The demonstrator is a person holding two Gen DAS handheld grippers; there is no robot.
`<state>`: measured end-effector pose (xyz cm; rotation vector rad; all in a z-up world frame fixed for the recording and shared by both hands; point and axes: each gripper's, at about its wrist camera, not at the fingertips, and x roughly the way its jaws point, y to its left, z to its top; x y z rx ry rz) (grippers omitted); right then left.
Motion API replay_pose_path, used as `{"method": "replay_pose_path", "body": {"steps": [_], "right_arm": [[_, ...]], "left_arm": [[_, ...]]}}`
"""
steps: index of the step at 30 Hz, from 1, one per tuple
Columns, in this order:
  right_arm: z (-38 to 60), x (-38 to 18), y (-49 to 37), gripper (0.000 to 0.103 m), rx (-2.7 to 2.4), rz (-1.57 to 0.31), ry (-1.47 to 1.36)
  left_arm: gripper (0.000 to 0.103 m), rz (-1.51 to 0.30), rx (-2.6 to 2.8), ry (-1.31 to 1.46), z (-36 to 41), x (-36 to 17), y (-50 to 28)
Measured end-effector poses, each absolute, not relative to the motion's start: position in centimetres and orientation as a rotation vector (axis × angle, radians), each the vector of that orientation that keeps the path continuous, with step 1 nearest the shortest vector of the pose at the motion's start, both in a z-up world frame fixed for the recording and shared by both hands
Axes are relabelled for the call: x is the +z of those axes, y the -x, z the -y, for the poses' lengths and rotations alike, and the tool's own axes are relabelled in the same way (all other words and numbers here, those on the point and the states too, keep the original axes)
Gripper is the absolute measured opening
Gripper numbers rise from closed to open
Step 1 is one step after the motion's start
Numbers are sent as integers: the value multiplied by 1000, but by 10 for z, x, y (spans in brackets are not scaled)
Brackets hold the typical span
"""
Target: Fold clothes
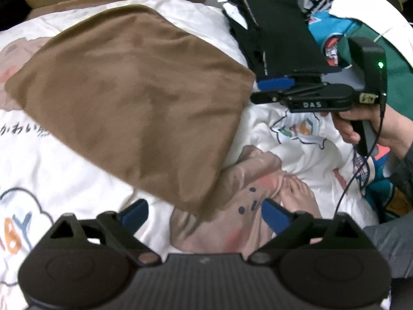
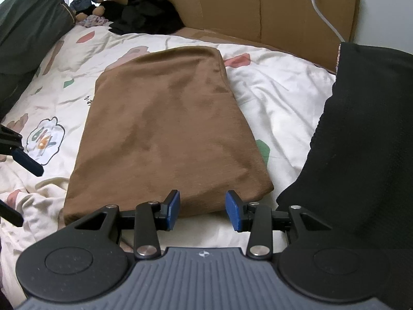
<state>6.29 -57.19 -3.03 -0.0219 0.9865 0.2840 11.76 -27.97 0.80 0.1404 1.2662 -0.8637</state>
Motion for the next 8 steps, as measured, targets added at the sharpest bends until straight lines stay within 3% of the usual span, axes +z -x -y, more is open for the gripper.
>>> {"method": "replay_pose_path", "body": {"steps": [8], "right_arm": [[571,-27,-58,44,266,-985,16]], "left_arm": [[101,-1224,-814,-76,261,7,-109]]}}
